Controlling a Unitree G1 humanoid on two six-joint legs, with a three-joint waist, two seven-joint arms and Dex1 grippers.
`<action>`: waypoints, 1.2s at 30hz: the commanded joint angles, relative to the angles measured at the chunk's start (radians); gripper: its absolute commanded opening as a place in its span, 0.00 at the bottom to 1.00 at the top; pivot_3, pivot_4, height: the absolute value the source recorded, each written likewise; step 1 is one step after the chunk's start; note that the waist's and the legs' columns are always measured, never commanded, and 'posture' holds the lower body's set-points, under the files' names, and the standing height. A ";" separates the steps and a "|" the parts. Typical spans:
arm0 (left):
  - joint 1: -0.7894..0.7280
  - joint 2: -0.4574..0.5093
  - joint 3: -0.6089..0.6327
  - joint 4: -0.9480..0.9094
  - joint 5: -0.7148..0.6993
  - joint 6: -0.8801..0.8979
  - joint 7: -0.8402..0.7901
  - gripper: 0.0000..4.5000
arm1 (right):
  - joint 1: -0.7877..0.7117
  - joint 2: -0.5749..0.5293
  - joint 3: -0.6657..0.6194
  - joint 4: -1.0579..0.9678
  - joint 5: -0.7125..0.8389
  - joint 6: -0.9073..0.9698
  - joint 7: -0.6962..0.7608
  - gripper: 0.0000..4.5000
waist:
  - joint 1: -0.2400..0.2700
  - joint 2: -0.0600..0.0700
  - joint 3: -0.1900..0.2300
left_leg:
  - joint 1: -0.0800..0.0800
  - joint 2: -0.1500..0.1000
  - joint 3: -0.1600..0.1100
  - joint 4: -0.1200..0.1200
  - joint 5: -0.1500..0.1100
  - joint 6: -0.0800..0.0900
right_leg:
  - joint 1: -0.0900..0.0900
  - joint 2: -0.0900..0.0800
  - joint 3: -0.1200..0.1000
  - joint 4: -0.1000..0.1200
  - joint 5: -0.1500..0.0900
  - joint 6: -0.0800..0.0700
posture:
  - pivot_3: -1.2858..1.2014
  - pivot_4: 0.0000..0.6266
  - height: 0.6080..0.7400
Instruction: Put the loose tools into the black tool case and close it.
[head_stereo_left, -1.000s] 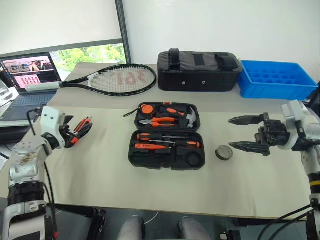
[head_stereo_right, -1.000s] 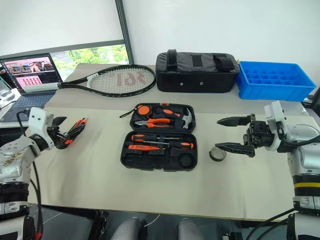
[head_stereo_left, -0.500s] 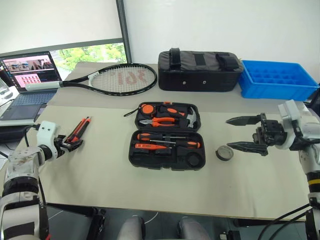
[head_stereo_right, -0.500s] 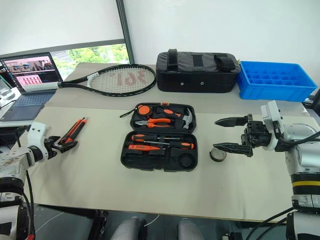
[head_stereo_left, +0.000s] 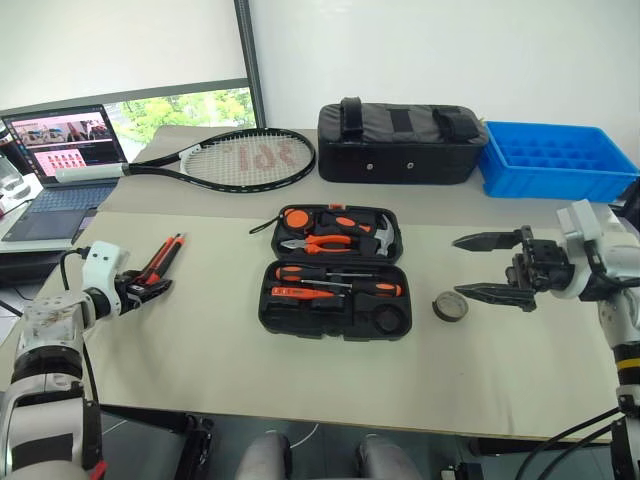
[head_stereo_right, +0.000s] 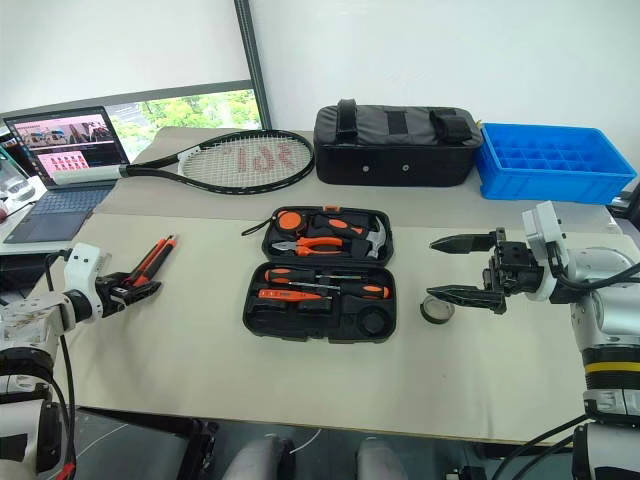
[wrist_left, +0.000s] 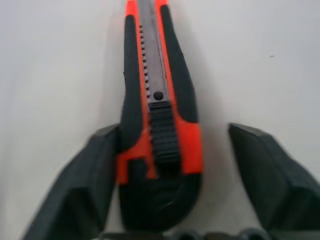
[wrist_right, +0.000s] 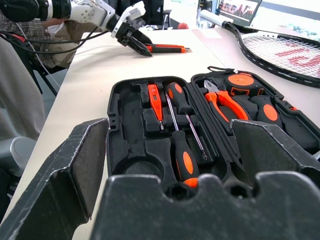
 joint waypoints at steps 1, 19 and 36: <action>0.012 0.005 0.011 0.002 -0.009 -0.006 -0.006 0.45 | -0.020 -0.020 -0.030 -0.012 0.017 -0.021 0.046 1.00 | 0.000 0.000 0.000 | 0.000 0.000 0.000 0.000 0.000 0.000 | 0.000 0.000 0.000 0.000 0.000 0.000 | 0.52 0.24 0.76; -0.074 -0.043 -0.160 -0.594 -0.191 0.040 -0.445 0.40 | 0.019 -0.028 -0.062 -0.003 0.015 -0.040 0.046 1.00 | 0.005 -0.003 0.002 | -0.003 0.000 0.000 0.000 0.000 0.000 | 0.000 0.000 -0.001 -0.002 0.000 0.000 | 0.52 0.24 0.76; -0.198 -0.157 -0.532 -0.557 0.046 -0.184 -0.664 0.40 | 0.246 -0.038 -0.226 -0.190 0.047 0.007 -0.015 1.00 | -0.010 -0.004 0.003 | -0.002 -0.001 0.001 0.001 0.000 0.000 | 0.001 0.001 0.004 -0.003 0.000 0.000 | 0.52 0.24 0.76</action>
